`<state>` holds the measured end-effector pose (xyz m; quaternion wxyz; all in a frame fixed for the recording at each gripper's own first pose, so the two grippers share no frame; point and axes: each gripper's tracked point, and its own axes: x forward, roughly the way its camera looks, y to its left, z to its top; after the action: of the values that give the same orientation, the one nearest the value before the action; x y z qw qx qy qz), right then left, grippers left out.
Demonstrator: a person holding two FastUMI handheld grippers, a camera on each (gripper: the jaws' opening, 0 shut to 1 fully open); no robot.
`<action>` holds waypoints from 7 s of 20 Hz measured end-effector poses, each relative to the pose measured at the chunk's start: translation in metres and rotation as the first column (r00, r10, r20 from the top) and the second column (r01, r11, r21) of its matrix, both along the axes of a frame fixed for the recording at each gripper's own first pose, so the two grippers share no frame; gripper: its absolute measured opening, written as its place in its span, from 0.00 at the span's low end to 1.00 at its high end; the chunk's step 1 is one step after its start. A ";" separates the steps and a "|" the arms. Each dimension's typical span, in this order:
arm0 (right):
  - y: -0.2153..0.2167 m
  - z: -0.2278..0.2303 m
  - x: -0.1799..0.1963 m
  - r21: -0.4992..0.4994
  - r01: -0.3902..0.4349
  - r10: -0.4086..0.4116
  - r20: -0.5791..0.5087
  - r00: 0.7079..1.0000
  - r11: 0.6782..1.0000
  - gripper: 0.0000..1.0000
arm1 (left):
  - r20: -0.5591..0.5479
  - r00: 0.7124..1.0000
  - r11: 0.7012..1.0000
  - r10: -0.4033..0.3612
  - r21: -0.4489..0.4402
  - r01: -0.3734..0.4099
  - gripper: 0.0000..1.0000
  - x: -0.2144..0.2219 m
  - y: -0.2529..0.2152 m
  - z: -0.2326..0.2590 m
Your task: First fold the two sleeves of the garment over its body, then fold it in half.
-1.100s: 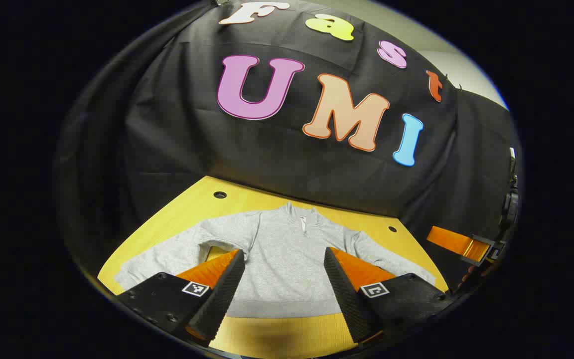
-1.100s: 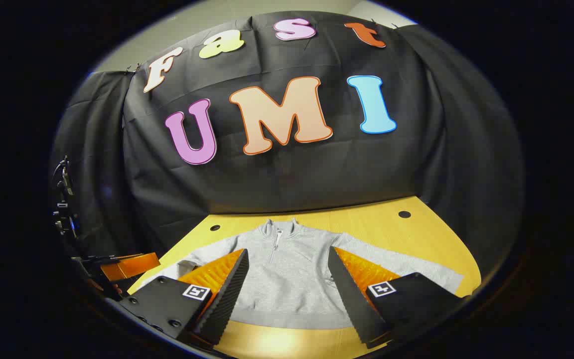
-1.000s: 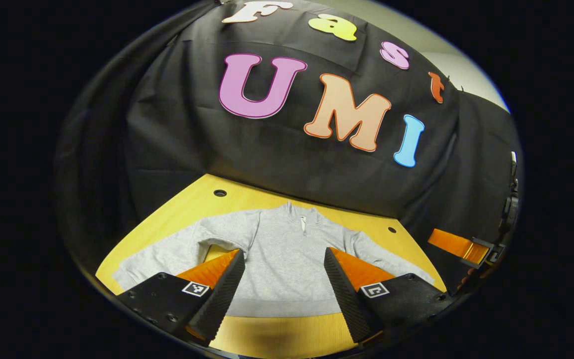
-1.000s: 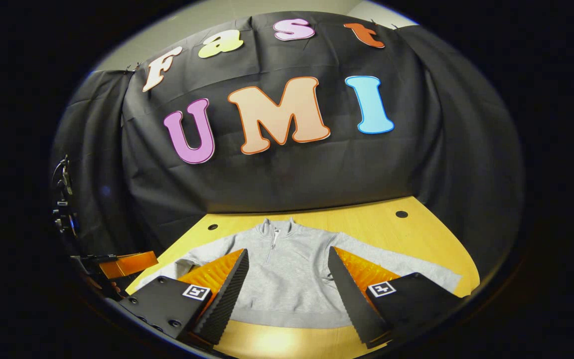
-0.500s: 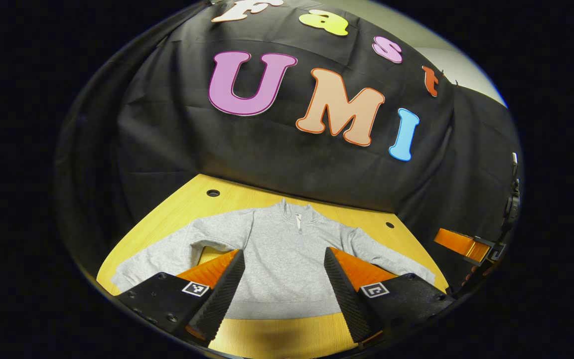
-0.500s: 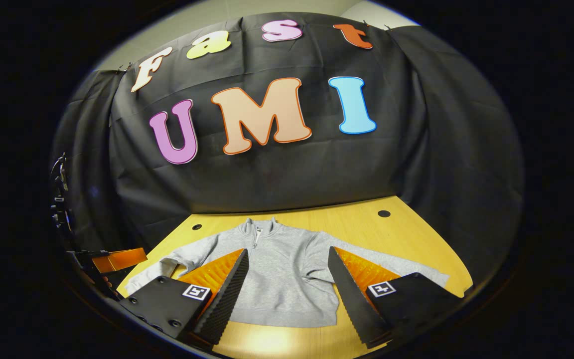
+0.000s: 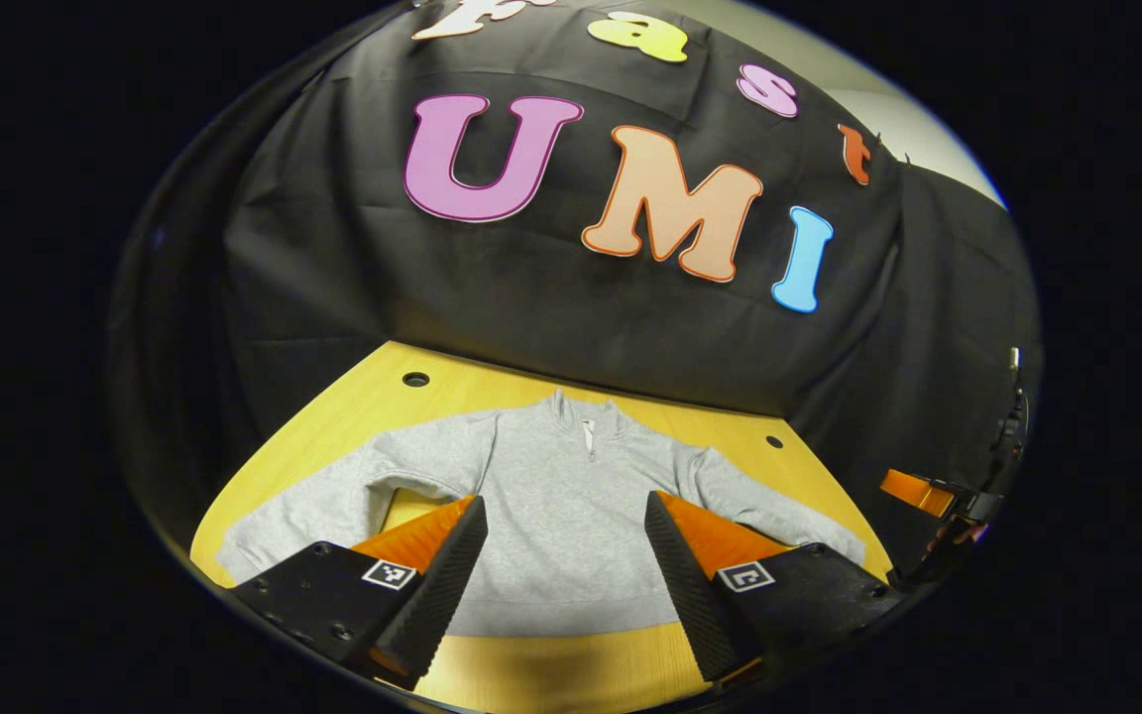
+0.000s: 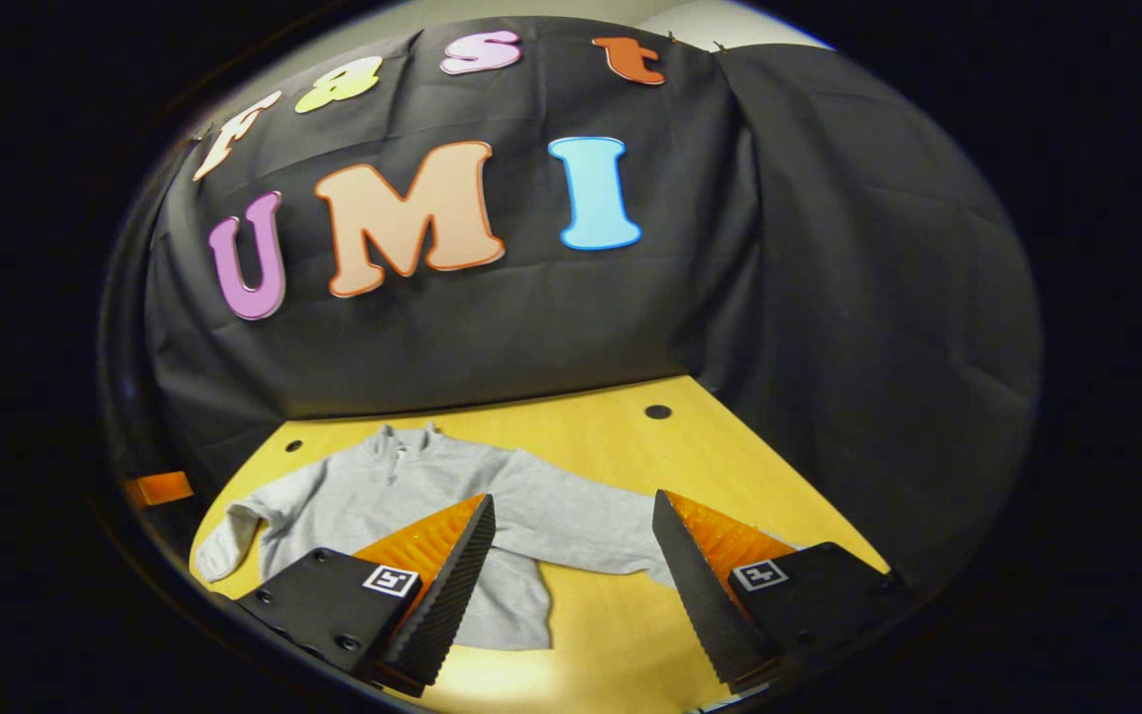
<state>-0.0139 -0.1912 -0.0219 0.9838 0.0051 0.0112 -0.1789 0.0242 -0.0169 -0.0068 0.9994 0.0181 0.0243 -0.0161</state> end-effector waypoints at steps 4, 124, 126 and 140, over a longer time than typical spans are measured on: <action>-0.061 -0.022 -0.008 0.015 0.090 -0.089 -0.038 0.995 0.996 0.99 | 0.002 1.000 1.000 0.021 -0.015 -0.021 0.94 0.001 0.002 0.000; 0.153 -0.019 0.122 0.056 -0.309 0.311 -0.031 0.950 0.949 0.94 | -0.223 0.820 0.816 0.527 -0.138 -0.562 0.03 -0.013 0.311 -0.087; 0.136 -0.016 0.112 0.059 -0.277 0.278 -0.013 0.960 0.959 0.94 | -0.177 0.864 0.860 0.471 -0.126 -0.495 0.03 0.006 0.284 -0.056; 0.041 -0.035 0.003 0.160 -0.078 0.071 0.047 0.996 0.984 0.98 | -0.068 0.970 0.962 -0.235 0.127 0.242 0.02 0.117 -0.092 0.033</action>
<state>-0.0107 -0.1499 -0.0570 0.9862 0.0880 0.0059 -0.1404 0.1415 -0.1089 0.0263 0.9857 0.0875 0.0490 -0.1352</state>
